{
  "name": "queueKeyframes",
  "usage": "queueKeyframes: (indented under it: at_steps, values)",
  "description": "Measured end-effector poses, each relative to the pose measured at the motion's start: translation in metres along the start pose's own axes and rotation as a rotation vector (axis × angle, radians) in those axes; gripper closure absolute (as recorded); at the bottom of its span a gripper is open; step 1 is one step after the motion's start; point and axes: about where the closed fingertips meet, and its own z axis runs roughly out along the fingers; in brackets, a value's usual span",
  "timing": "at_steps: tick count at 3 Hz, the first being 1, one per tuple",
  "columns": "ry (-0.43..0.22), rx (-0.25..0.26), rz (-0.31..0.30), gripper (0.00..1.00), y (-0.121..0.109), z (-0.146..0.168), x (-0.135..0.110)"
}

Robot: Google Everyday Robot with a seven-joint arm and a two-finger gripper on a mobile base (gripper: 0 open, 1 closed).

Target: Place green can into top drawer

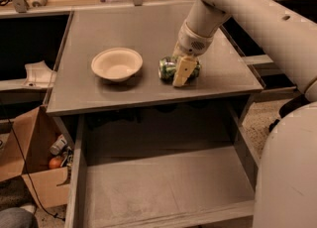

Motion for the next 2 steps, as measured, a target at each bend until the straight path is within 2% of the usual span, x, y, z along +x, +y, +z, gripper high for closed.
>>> queueKeyframes:
  at_steps: [1,2]
  values:
    - [0.000,0.000,0.000,0.66,0.0000,0.0001,0.0000]
    - [0.002,0.001,0.006,0.97,-0.0003,-0.0009,0.0001]
